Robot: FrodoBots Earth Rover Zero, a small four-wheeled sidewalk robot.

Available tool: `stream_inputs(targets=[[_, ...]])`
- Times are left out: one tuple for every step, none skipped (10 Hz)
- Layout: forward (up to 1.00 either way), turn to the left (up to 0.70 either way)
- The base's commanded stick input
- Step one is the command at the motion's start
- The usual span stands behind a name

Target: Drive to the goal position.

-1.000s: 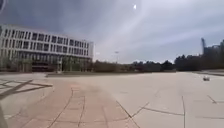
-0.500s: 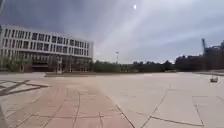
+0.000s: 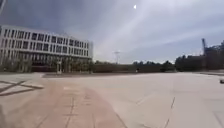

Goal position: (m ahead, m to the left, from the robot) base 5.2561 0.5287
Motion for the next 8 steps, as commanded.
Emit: stream_inputs(targets=[[0.7,0.0],[0.7,0.0],[0.7,0.0],[0.7,0.0],[0.7,0.0],[0.7,0.0],[0.7,0.0],[0.7,0.0]])
